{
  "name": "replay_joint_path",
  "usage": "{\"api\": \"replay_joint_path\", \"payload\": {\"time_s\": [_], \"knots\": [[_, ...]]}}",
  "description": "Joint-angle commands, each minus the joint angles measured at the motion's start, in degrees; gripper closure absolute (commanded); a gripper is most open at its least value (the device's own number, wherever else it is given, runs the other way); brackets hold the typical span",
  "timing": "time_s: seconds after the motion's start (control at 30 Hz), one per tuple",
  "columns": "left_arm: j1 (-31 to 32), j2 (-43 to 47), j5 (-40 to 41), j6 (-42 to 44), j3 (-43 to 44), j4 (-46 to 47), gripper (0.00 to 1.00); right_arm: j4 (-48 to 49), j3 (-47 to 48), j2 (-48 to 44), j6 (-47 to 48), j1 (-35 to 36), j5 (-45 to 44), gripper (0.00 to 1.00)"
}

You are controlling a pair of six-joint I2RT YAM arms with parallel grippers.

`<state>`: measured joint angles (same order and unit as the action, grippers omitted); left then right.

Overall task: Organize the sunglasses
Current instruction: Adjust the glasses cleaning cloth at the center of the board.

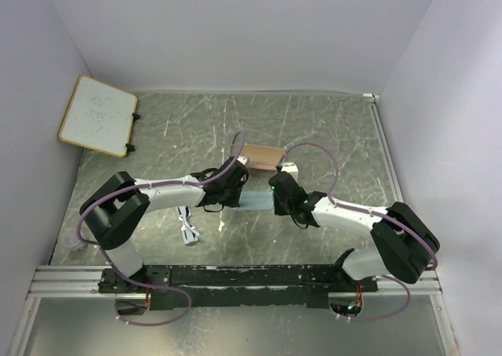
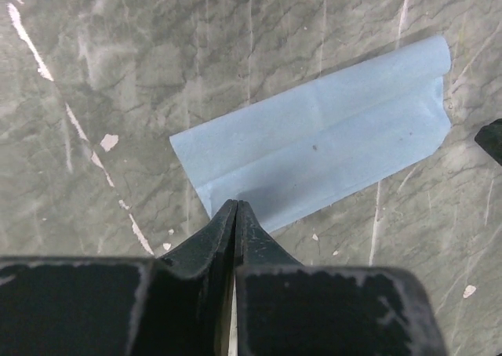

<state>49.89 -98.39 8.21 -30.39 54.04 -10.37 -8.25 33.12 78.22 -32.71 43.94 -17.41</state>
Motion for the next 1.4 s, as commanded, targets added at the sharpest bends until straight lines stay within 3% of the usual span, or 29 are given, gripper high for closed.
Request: {"api": "replay_joint_path", "payload": {"time_s": [0.0, 0.17, 0.57, 0.87, 1.37], "knots": [[-0.26, 4.2, 2.63, 0.89, 0.81, -2.24, 0.85, -0.09, 2.49, -1.45, 0.8, -0.08, -1.34, 1.0], [-0.61, 3.68, 4.11, 1.77, 2.52, -0.95, 0.8, 3.69, 4.62, 1.31, 2.47, -0.14, -0.14, 1.0], [-1.99, -2.36, 0.56, -0.14, 2.09, 6.21, 0.81, 10.03, 8.1, 10.22, 4.35, -0.32, 1.85, 1.0], [-1.99, -3.56, 5.12, -0.94, 1.23, 1.04, 0.82, 8.6, 7.98, 12.25, 3.46, -0.96, 1.88, 1.0], [-2.54, -4.54, 6.38, -1.03, 0.37, 0.74, 0.84, 3.59, 8.59, 12.95, 1.94, -1.44, -3.62, 1.0]]}}
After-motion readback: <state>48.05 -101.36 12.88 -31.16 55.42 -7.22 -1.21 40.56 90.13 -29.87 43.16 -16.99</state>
